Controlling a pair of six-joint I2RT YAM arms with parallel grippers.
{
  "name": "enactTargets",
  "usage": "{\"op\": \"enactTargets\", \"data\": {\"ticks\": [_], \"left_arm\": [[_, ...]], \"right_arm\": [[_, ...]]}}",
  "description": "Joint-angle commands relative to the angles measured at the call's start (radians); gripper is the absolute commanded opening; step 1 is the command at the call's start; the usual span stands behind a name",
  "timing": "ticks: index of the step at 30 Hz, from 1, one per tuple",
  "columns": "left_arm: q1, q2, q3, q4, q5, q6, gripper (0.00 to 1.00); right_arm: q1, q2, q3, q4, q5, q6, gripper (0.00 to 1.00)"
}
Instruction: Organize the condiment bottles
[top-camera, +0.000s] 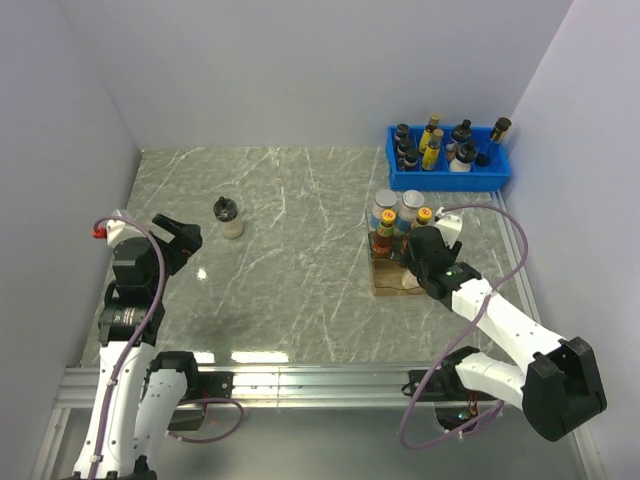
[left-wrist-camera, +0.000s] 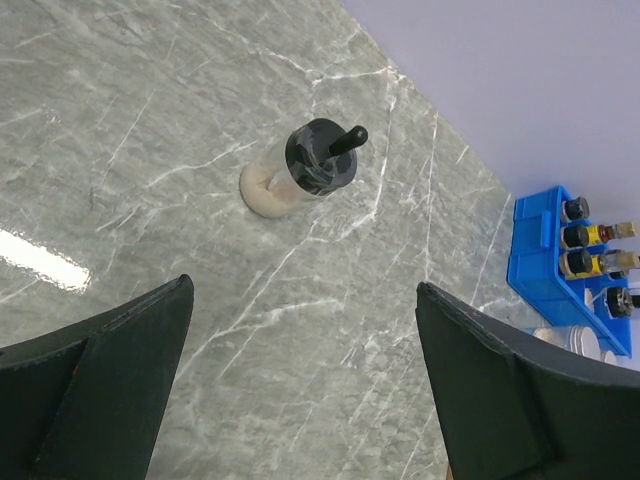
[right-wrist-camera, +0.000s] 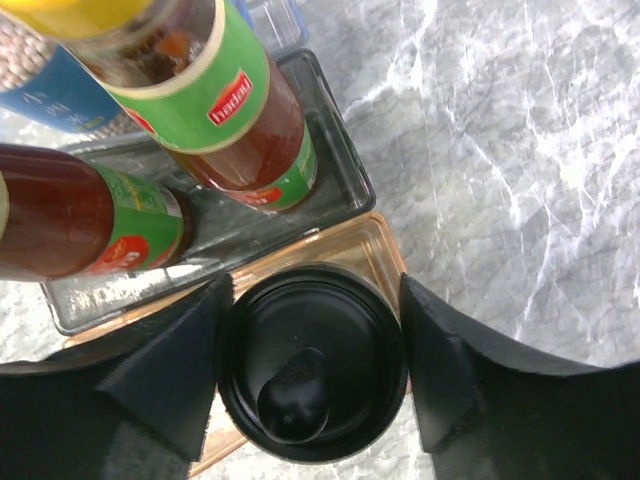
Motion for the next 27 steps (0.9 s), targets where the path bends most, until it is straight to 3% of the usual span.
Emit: {"op": "enactTargets", "data": {"ticks": [1,3,4,14,19,24,27], "left_arm": [[-0.002,-0.008,-0.004,0.046,0.018,-0.003,0.99],[-0.002,-0.006,-0.006,0.054,0.020,-0.001,0.99],[-0.002,-0.006,-0.006,0.056,0.021,-0.001,0.99],[-0.002,-0.011,-0.001,0.045,0.014,0.003,0.99],[-0.002,-0.009,-0.003,0.040,0.005,0.006,0.99],[-0.002,0.018,-0.013,0.066,0.044,0.029,0.99],[-0.002,0.075,-0.010,0.149,0.174,0.115,0.99]], "right_arm": [[-0.004,-0.006,0.049,0.012,0.028,0.022,0.77],[-0.004,-0.018,0.055,-0.012,0.047,0.030,0.89],[-0.004,-0.021,0.058,-0.020,0.048,0.031,0.90],[0.006,-0.194,0.185,-0.136,0.035,-0.004,0.93],[0.096,-0.222,0.254,-0.094,-0.165,-0.118,0.93],[0.311,-0.061,0.363,-0.026,-0.295,-0.225,0.95],[0.353,0.065,0.438,-0.014,-0.332,-0.250,0.95]]}}
